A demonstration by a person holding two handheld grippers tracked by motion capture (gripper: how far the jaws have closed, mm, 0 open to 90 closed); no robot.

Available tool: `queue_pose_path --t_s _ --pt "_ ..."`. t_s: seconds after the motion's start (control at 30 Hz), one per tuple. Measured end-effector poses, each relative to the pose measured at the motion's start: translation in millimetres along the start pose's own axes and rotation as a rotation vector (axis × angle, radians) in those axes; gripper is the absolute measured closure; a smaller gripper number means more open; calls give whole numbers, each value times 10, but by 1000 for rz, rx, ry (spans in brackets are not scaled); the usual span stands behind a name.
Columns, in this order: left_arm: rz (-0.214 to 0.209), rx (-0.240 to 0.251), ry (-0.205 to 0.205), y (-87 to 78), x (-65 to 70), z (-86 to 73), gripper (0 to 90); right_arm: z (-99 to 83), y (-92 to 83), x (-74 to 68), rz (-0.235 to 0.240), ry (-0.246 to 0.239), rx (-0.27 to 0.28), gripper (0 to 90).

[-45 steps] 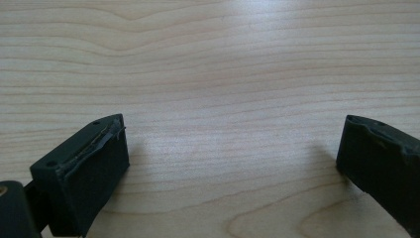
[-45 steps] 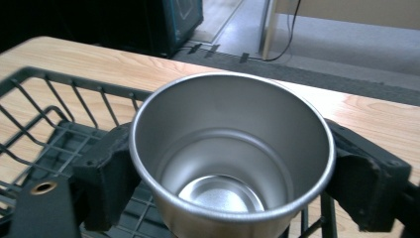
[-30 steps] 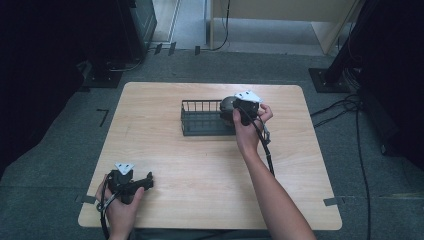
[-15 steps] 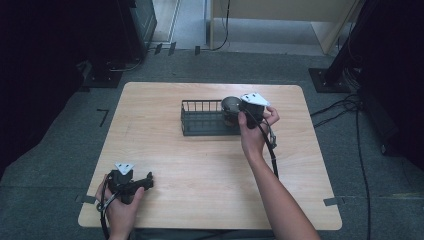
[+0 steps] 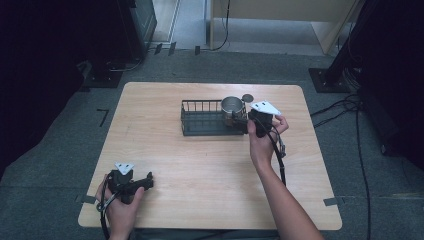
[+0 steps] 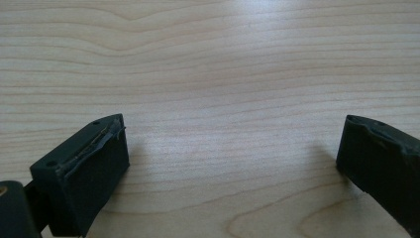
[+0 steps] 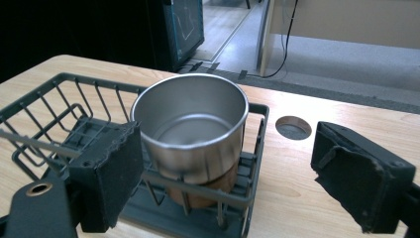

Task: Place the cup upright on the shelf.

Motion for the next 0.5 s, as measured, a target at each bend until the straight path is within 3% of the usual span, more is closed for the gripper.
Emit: queue_pose_path --t_s 0.5 --pt "0 0 0 0 0 0 1 -252 -190 86 3 -9 -41 129"
Point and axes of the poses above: each handheld gripper's, and its own axes: y roughly forward along the jaws, z roughly out of its top, x roughly to its right, the point moved 3 cm from there along y, roughly forward along the jaws, and after that the axes turned 7 degrees about -y, right-handed, at the moved point
